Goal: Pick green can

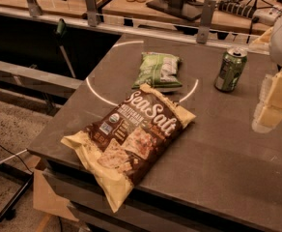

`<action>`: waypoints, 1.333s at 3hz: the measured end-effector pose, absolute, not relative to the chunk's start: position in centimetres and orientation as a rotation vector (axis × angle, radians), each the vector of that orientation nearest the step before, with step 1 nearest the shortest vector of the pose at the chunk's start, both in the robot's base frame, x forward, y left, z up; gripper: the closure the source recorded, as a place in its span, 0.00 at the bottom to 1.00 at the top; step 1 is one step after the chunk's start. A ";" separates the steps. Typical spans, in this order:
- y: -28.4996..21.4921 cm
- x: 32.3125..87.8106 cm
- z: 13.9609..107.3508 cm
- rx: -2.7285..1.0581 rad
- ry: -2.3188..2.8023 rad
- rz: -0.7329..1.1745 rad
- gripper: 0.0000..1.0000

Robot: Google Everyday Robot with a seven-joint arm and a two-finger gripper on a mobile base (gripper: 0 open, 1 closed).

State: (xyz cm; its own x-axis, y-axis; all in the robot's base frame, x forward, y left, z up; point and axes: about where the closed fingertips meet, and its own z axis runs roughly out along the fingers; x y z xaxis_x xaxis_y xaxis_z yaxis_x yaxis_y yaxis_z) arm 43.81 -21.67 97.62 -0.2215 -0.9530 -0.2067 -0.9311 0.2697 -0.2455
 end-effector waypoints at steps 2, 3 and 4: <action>-22.0 44.2 98.0 -1.662 2.207 -0.057 0.00; -25.5 44.7 96.6 -1.421 2.210 0.054 0.00; -30.3 45.6 96.0 -1.107 2.149 0.128 0.00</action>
Offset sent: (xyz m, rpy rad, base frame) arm 0.0131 -0.0137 0.0066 0.1944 -0.0663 -0.0550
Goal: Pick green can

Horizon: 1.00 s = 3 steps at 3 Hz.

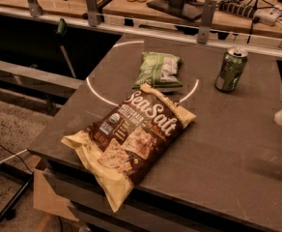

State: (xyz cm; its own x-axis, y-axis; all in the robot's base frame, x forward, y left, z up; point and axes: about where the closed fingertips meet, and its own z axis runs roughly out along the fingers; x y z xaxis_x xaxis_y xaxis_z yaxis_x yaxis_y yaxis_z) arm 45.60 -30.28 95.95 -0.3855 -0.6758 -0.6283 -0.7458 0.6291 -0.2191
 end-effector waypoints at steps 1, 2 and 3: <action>-30.4 46.7 98.2 -0.984 2.076 0.139 0.00; -30.4 46.7 98.2 -0.985 2.075 0.139 0.00; -31.2 47.9 97.6 -0.897 2.061 0.130 0.00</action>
Offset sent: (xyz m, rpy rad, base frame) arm 0.0096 -0.0054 0.0216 0.0862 -0.0903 -0.0666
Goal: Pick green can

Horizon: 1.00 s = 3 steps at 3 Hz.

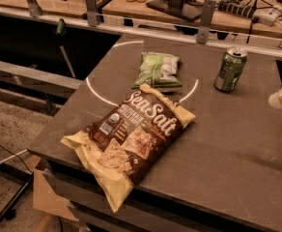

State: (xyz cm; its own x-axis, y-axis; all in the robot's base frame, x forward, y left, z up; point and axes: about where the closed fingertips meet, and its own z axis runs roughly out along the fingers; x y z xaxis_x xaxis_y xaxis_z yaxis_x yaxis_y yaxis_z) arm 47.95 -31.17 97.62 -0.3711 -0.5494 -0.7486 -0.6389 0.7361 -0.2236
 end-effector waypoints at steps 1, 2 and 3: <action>-32.9 51.7 96.8 -0.743 1.985 0.136 0.00; -33.7 55.4 95.6 -0.649 1.917 0.184 0.00; -33.8 58.0 93.7 -0.605 1.892 0.244 0.00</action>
Offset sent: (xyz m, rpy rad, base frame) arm 0.1227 -0.0424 -0.0391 0.3180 -0.2212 -0.1632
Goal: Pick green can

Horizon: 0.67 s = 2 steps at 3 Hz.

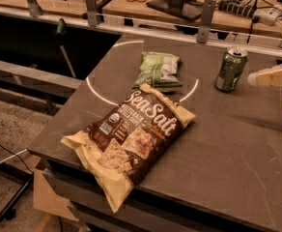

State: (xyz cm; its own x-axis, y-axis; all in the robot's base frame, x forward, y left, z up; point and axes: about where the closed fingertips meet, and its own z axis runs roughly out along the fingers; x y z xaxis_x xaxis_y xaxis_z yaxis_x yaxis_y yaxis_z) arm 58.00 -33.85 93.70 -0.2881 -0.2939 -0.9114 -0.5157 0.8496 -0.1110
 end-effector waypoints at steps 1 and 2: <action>-32.7 60.1 91.9 -0.633 1.882 0.309 0.00; -31.3 62.2 90.8 -0.675 1.874 0.346 0.00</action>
Offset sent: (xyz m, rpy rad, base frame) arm 0.0649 0.0381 -0.0416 0.0344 0.0247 0.1461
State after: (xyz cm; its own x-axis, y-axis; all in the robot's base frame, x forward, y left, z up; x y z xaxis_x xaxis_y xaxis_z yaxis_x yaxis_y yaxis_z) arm 62.18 -31.25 90.77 -0.2756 -0.2906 -0.9163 -0.5984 0.7979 -0.0731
